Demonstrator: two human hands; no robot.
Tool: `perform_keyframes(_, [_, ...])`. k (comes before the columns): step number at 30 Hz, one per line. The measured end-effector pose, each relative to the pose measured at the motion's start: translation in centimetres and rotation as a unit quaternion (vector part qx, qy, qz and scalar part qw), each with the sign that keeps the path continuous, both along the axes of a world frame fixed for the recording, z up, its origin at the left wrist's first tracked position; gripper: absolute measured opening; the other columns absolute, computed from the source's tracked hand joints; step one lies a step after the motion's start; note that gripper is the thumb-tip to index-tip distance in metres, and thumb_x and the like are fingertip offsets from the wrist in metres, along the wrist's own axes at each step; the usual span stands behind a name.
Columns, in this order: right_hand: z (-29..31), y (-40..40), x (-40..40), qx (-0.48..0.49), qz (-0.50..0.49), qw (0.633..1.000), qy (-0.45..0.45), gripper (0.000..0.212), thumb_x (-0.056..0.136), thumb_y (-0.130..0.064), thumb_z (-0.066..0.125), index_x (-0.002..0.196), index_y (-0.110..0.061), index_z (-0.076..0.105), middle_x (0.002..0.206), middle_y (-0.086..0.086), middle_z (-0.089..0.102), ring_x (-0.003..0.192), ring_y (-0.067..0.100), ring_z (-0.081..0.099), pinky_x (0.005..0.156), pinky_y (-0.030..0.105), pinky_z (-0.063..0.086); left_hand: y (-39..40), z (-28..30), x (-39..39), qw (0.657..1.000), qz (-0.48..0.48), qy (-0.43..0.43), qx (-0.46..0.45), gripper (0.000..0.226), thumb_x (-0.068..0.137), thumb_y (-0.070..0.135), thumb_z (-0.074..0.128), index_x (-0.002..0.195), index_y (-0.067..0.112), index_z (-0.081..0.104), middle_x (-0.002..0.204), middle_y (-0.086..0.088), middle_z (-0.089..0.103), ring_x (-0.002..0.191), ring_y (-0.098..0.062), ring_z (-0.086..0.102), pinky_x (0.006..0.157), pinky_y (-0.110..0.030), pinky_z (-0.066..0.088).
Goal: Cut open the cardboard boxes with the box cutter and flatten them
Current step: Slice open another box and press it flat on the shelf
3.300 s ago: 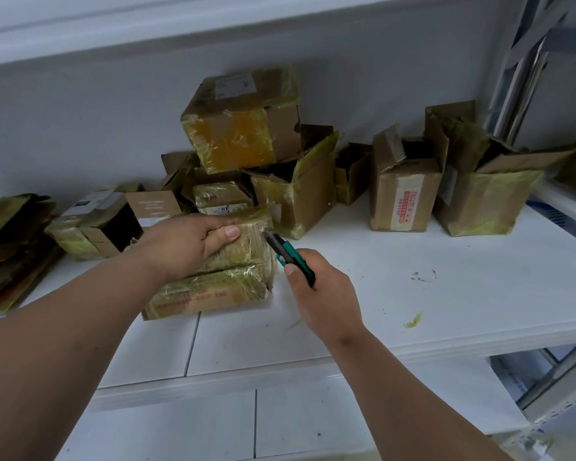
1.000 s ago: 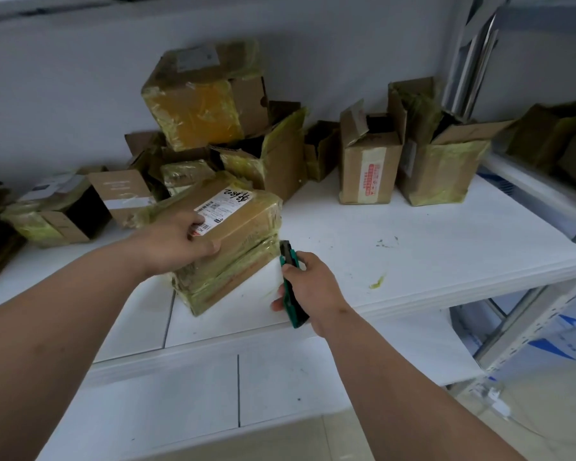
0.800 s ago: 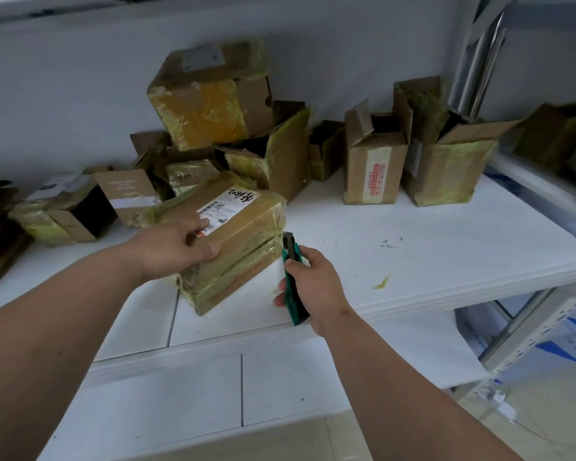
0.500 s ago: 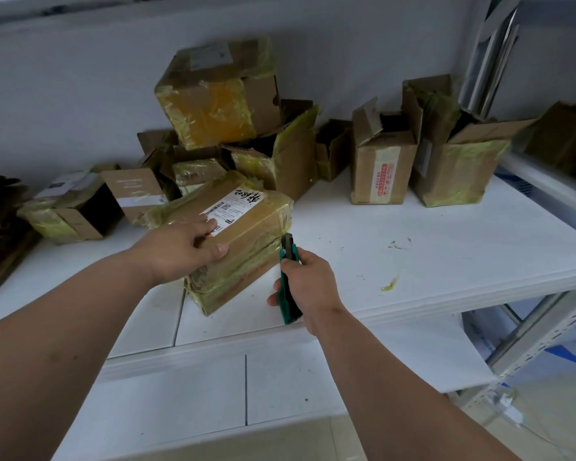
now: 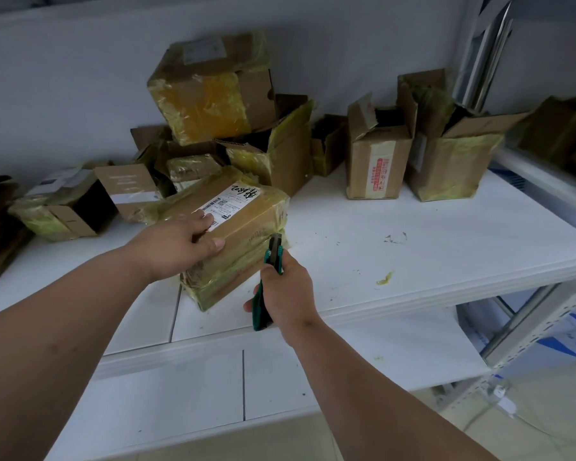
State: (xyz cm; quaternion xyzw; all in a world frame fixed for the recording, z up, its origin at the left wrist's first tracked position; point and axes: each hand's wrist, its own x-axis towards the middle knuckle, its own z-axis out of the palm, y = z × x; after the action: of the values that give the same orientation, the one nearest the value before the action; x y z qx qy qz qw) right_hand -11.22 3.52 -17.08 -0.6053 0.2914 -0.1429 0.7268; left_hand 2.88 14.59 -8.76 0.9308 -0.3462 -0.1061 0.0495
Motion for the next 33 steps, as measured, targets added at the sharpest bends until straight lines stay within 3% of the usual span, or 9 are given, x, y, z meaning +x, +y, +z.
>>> perform_keyframes(8, [-0.2, 1.9, -0.4, -0.025, 0.043, 0.999, 0.006, 0.023, 0.098, -0.013, 0.04, 0.116, -0.021, 0.053, 0.089, 0.012, 0.059, 0.052, 0.029, 0.068, 0.058, 0.042, 0.06, -0.1, -0.1, -0.4, 1.0, 0.0, -0.008, -0.004, 0.068, 0.096, 0.057, 0.043, 0.154, 0.027, 0.026, 0.163, 0.009, 0.015, 0.149, -0.016, 0.015, 0.119, -0.034, 0.016])
perform_keyframes(10, [-0.1, 3.5, -0.8, -0.037, 0.105, 0.994, 0.007, 0.022, 0.095, -0.011, 0.04, 0.111, -0.015, 0.053, 0.083, 0.012, 0.056, 0.054, 0.036, 0.068, 0.052, 0.039, 0.057, -0.2, -0.1, -0.5, 1.0, 0.002, -0.005, -0.014, 0.067, 0.096, 0.056, 0.043, 0.154, 0.027, 0.026, 0.163, 0.008, 0.015, 0.15, -0.017, 0.015, 0.119, -0.035, 0.016])
perform_keyframes(15, [-0.3, 3.2, -2.1, 0.041, 0.132, 0.99, -0.007, 0.021, 0.095, -0.005, 0.046, 0.11, -0.014, 0.058, 0.067, 0.014, 0.053, 0.04, 0.023, 0.057, 0.046, 0.031, 0.052, 0.5, -0.1, -1.0, 0.998, 0.02, 0.004, -0.052, 0.071, 0.092, 0.058, 0.051, 0.153, 0.027, 0.03, 0.16, 0.004, 0.025, 0.146, -0.021, 0.026, 0.115, -0.034, 0.024])
perform_keyframes(18, [0.0, 1.4, -2.4, 0.051, 0.109, 0.993, -0.009, 0.026, 0.096, -0.004, 0.051, 0.116, -0.016, 0.06, 0.065, 0.016, 0.053, 0.041, 0.026, 0.054, 0.047, 0.034, 0.054, 1.8, 0.8, -0.8, 0.984, 0.062, 0.12, -0.115, 0.078, 0.075, 0.059, 0.073, 0.142, 0.035, 0.041, 0.145, 0.002, 0.045, 0.126, -0.02, 0.047, 0.105, -0.034, 0.039])
perform_keyframes(21, [0.2, 0.2, -1.9, 0.066, 0.067, 0.995, -0.015, 0.034, 0.096, -0.003, 0.051, 0.127, -0.013, 0.058, 0.064, 0.017, 0.054, 0.041, 0.026, 0.052, 0.043, 0.028, 0.05, 3.1, 1.9, -0.7, 0.974, 0.053, 0.196, -0.1, 0.084, 0.052, 0.043, 0.077, 0.13, 0.046, 0.047, 0.144, 0.008, 0.043, 0.123, -0.016, 0.047, 0.104, -0.034, 0.042])
perform_keyframes(23, [0.3, -0.2, -1.7, 0.061, 0.067, 0.996, -0.011, 0.035, 0.097, -0.005, 0.051, 0.13, -0.015, 0.057, 0.063, 0.016, 0.055, 0.041, 0.026, 0.054, 0.045, 0.029, 0.05, 3.3, 1.9, -0.8, 0.981, 0.03, 0.172, -0.08, 0.078, 0.071, 0.027, 0.081, 0.138, 0.045, 0.044, 0.149, 0.013, 0.037, 0.128, -0.015, 0.043, 0.104, -0.029, 0.038])
perform_keyframes(25, [0.3, -0.2, -1.7, 0.059, 0.082, 0.995, -0.008, 0.034, 0.098, -0.006, 0.05, 0.13, -0.016, 0.057, 0.063, 0.015, 0.056, 0.042, 0.027, 0.055, 0.048, 0.031, 0.053, 3.3, 1.5, -0.9, 0.991, 0.005, 0.118, -0.065, 0.072, 0.085, 0.03, 0.075, 0.146, 0.039, 0.038, 0.155, 0.02, 0.027, 0.139, -0.011, 0.032, 0.106, -0.023, 0.026])
perform_keyframes(28, [0.3, 0.1, -2.6, 0.06, 0.119, 0.991, -0.004, 0.033, 0.097, -0.004, 0.049, 0.127, -0.014, 0.06, 0.066, 0.017, 0.056, 0.044, 0.026, 0.056, 0.049, 0.031, 0.055, 3.2, 0.9, -1.0, 0.997, -0.019, 0.068, -0.038, 0.067, 0.091, 0.036, 0.065, 0.15, 0.036, 0.032, 0.157, 0.024, 0.016, 0.145, -0.007, 0.02, 0.102, -0.016, 0.015])
perform_keyframes(33, [-0.3, 0.2, -4.2, 0.056, 0.156, 0.986, 0.001, 0.042, 0.097, -0.004, 0.05, 0.134, -0.02, 0.06, 0.064, 0.016, 0.057, 0.044, 0.025, 0.056, 0.049, 0.03, 0.053, 3.2, 0.2, -0.6, 0.999, -0.032, 0.034, -0.026, 0.064, 0.094, 0.039, 0.059, 0.151, 0.036, 0.029, 0.159, 0.021, 0.014, 0.146, -0.006, 0.019, 0.104, -0.017, 0.017])
